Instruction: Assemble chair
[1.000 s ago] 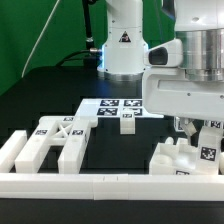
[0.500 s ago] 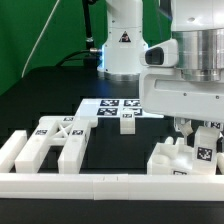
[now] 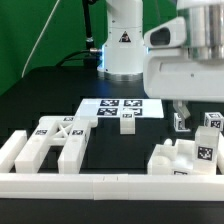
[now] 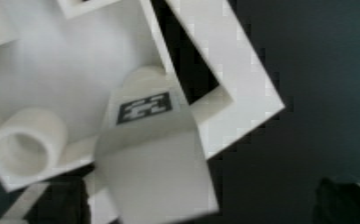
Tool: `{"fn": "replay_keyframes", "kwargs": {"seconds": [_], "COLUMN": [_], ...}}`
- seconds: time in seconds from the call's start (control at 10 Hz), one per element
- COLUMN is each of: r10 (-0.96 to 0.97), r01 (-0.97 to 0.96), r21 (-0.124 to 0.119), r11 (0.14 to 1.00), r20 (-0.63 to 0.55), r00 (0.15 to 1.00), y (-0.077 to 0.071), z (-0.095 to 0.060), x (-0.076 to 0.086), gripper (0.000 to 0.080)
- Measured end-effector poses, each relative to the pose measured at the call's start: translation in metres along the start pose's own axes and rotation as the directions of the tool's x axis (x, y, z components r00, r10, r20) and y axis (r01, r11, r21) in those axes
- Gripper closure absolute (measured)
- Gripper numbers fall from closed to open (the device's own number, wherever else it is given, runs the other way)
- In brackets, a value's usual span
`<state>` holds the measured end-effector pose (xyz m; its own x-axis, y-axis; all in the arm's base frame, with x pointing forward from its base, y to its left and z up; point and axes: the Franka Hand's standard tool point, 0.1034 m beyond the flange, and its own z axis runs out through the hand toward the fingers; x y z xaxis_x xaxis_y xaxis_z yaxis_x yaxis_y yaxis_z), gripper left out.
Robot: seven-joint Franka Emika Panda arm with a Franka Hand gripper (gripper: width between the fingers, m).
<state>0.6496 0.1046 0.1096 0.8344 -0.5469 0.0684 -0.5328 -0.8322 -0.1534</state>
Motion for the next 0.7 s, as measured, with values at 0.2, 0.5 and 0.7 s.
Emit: {"fn": "replay_keyframes", "kwargs": {"seconds": [0.2, 0.5, 0.7], "r10": [0.01, 0.011, -0.023], "r01": [-0.01, -0.011, 0.023], "r21": [0.0, 0.0, -0.006], "r11": [1.0, 1.0, 1.0], "r20": [-0.005, -0.005, -0.007], "r00": [1.0, 1.0, 1.0], "y": [0.002, 0.002, 0.014], "z": [-0.001, 0.0, 0.0], "x": [0.002, 0.002, -0.001], "gripper": [0.0151, 0.015, 0.015]}}
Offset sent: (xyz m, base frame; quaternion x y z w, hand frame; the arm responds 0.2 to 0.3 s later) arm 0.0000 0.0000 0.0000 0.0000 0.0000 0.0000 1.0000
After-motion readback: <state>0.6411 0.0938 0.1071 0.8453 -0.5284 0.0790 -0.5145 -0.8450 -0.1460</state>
